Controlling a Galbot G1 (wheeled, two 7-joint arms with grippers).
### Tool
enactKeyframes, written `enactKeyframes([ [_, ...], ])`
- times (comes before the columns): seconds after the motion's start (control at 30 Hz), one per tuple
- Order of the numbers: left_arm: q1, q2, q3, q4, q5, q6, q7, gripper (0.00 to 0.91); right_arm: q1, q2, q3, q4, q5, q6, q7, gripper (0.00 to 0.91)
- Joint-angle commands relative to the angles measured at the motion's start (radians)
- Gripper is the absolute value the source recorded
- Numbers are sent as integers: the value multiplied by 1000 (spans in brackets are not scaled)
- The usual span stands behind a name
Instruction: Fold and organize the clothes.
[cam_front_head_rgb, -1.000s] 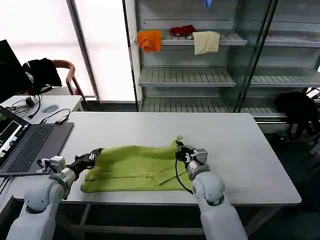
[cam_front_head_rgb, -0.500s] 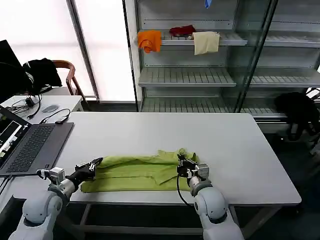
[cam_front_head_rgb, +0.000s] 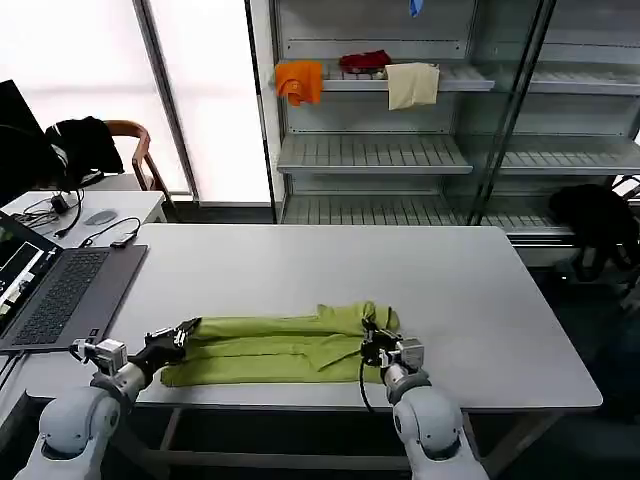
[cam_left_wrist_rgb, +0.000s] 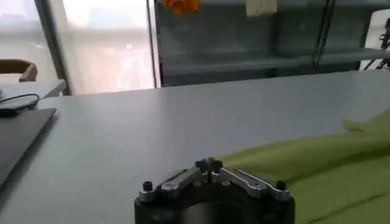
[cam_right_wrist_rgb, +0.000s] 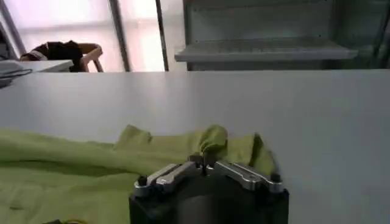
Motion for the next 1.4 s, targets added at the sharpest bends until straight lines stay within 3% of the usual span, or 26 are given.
enactKeyframes([
  [0.03,23,-3,-1,-31,47,-7,4,81,-24,-1,3,19,-44,-1,-28,0],
  [0.07,25,-4,-2,-35,61,-9,6,222,-27,-1,3,23,-57,-1,-31,0],
  [0.1,27,-5,-2,-38,65,-10,6,705,-28,-1,3,24,-63,-1,-32,10],
  [0.13,30,-6,-2,-41,83,-10,6,907,-30,-1,3,27,-64,-1,-32,191],
  [0.17,33,-7,-2,-43,93,-12,6,907,-33,0,4,31,-69,-1,-33,907],
  [0.83,56,-25,-19,-66,107,-6,-40,907,-62,-18,17,85,-239,0,-72,907],
  [0.97,64,-38,-54,-91,-9,-20,-57,907,-59,-11,35,113,-151,2,-56,907],
  [1.1,98,-74,-74,-116,-101,-57,-142,907,-40,-10,71,171,38,32,-27,907],
  [1.2,130,-106,-71,-124,-104,-70,-211,907,-15,-22,102,204,131,75,-27,907],
  [1.4,158,-169,-50,-118,-96,-127,-320,907,30,-56,126,215,140,137,-61,907],
])
